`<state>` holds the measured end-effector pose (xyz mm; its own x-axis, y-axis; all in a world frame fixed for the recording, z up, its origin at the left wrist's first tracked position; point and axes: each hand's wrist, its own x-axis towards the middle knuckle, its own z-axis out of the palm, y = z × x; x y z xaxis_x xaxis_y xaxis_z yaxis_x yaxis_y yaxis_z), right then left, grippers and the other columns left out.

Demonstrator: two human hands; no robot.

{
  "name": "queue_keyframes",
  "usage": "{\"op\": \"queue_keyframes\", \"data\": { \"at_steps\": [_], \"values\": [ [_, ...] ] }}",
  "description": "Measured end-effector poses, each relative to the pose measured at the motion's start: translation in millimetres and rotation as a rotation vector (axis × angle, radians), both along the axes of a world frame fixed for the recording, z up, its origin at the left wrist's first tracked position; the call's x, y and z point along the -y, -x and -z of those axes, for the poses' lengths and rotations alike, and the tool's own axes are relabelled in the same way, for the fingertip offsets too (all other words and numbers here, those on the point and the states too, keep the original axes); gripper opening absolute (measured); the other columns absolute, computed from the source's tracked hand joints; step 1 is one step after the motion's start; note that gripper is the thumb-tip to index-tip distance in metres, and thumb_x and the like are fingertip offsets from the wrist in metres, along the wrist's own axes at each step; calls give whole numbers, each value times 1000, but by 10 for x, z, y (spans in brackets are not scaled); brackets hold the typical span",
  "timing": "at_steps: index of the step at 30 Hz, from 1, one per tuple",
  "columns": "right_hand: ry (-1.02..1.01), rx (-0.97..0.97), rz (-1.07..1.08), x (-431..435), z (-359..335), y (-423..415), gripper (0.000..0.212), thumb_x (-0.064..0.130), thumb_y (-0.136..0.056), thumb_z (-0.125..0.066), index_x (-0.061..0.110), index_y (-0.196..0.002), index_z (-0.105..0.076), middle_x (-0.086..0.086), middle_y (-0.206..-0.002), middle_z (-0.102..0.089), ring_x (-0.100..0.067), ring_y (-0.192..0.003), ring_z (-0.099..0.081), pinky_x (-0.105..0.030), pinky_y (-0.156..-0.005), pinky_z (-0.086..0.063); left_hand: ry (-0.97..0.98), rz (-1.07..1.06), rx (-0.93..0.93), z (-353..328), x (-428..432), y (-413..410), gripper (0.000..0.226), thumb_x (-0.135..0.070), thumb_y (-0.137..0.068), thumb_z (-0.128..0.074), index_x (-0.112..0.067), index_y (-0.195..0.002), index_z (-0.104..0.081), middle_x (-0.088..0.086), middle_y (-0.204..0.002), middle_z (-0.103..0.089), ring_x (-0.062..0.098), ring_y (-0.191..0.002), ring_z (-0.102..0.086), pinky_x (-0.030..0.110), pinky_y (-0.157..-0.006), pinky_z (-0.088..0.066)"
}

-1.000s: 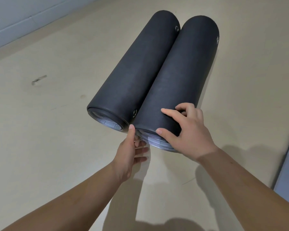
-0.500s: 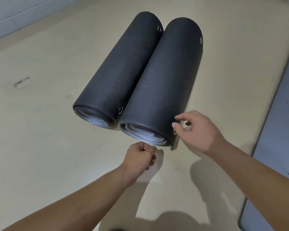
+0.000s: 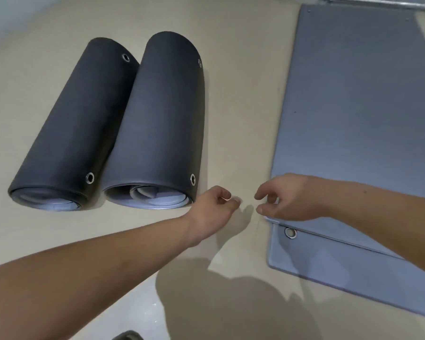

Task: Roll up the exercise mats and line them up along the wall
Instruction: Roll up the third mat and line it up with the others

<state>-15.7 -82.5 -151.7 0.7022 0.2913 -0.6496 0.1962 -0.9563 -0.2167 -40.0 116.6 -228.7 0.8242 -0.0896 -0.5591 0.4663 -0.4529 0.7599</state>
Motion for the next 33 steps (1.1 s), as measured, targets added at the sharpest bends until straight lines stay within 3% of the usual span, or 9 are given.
{"op": "queue_keyframes", "data": {
  "at_steps": [3,7,11,13,19,21,25,28,33],
  "values": [
    [29,29,60,476,-146,238,44,61,-99,-51,39,-136,-57,16,-122,-60,-9,-109,-53,-33,-103,-46,-82,150,25,-137,420,-3,43,-53,-102,-59,-23,-133,-57,-5,-114,-64,19,-107,-66,33,-91,-53],
    [-123,173,312,991,81,520,37,53,-100,-54,36,-131,-62,18,-107,-63,-9,-103,-56,-29,-92,-47,-180,403,54,-300,921,-23,58,-60,-102,-53,-24,-147,-51,-6,-129,-61,19,-116,-61,30,-97,-46],
    [-382,175,647,1135,370,608,30,39,-101,-60,27,-128,-68,7,-97,-64,-16,-89,-63,-25,-74,-50,-639,709,309,-325,963,-272,63,-63,-103,-45,-24,-152,-46,0,-147,-55,25,-130,-54,39,-107,-44],
    [-467,149,633,1087,398,554,28,38,-101,-61,29,-126,-67,5,-95,-66,-16,-87,-65,-25,-72,-48,-819,737,393,-277,849,-358,61,-60,-105,-43,-20,-151,-46,5,-148,-54,29,-135,-49,43,-109,-43],
    [-368,187,502,999,402,373,31,44,-101,-58,31,-128,-66,13,-105,-61,-13,-103,-60,-34,-100,-49,-701,940,388,-133,888,-203,60,-49,-106,-51,-16,-155,-42,6,-155,-46,29,-141,-44,42,-115,-39],
    [-321,178,529,1154,466,411,32,43,-101,-59,30,-130,-66,11,-104,-60,-15,-106,-62,-32,-98,-49,-690,1031,380,-179,1074,-216,63,-49,-105,-52,-18,-157,-39,4,-155,-44,29,-139,-46,44,-113,-42],
    [-352,192,714,1564,646,560,23,36,-101,-60,27,-120,-70,12,-79,-58,-15,-77,-59,-29,-81,-52,-803,1299,476,-317,1721,-356,60,-50,-104,-53,-20,-154,-43,4,-145,-46,30,-129,-53,46,-100,-51],
    [-387,242,806,1895,805,761,23,29,-101,-60,21,-120,-71,9,-76,-57,-16,-69,-57,-28,-74,-49,-889,1420,506,-197,2368,-352,62,-53,-100,-57,-20,-152,-44,6,-144,-48,31,-129,-53,44,-93,-53],
    [-364,215,928,2395,1073,1144,26,34,-102,-59,28,-126,-68,13,-90,-63,-15,-87,-63,-27,-87,-49,-978,1446,434,465,2909,-50,92,-69,-80,-76,-18,-148,-40,9,-139,-47,32,-127,-50,42,-85,-48]
  ]
}}
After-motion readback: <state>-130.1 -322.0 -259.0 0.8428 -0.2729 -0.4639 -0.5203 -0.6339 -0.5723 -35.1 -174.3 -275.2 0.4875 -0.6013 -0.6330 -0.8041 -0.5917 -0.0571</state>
